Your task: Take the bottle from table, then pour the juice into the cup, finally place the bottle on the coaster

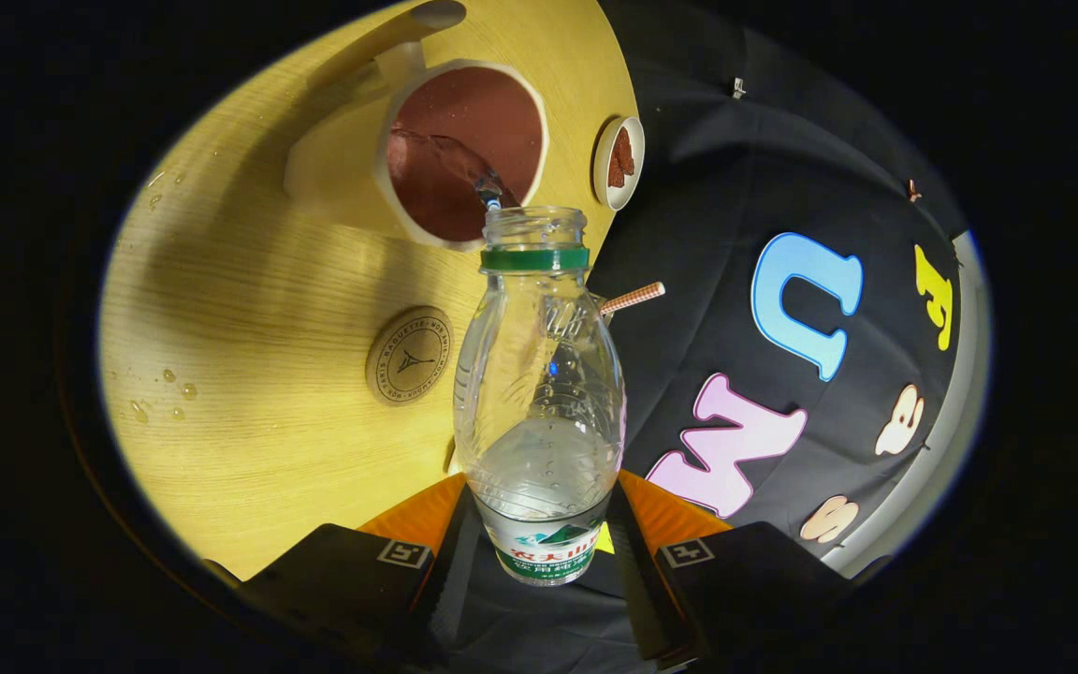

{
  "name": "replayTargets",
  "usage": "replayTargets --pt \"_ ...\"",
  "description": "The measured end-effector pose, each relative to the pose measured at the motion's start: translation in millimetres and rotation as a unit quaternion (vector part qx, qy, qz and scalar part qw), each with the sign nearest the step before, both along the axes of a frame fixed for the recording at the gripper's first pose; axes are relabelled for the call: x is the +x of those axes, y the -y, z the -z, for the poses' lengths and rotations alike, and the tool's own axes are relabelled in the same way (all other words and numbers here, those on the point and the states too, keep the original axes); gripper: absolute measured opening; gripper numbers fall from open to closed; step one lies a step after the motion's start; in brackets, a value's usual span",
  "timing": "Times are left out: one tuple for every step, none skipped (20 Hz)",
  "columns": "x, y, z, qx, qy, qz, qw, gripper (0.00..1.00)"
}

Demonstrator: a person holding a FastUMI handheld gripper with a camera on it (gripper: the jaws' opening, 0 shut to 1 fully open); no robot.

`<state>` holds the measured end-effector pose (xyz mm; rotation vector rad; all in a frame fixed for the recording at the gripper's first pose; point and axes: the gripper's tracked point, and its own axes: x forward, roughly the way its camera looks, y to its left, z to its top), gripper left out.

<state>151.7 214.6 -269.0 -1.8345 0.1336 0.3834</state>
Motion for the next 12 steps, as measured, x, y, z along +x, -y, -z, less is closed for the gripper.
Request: replayTargets --pt "0.0 -0.5 -0.3 -0.002 0.003 -0.002 1.000 0.73" --pt "-0.1 -1.0 -1.2 -0.005 0.004 -0.005 1.000 0.73" --pt "1.1 -1.8 -3.2 -0.008 0.005 -0.007 1.000 0.73" --pt "1.3 -2.6 -3.9 -0.011 0.007 -0.009 1.000 0.73" --pt "2.3 -2.5 -5.2 -0.014 0.009 -0.011 1.000 0.73" --pt "2.5 -2.4 -5.7 -0.018 0.011 -0.013 1.000 0.73" --pt "3.5 -3.6 -7.0 -0.022 0.014 -0.016 1.000 0.73" --pt "4.4 -3.5 -8.4 -0.025 0.016 -0.019 0.999 0.73" --pt "5.1 -4.4 -9.1 -0.028 0.018 -0.022 0.999 0.73" --pt "4.8 -6.1 -10.0 -0.030 0.020 -0.026 0.999 0.73" --pt "5.1 -6.7 -9.9 -0.034 0.022 -0.030 0.999 0.73" --pt "6.9 -6.8 -10.8 -0.038 0.024 -0.033 0.998 0.73"
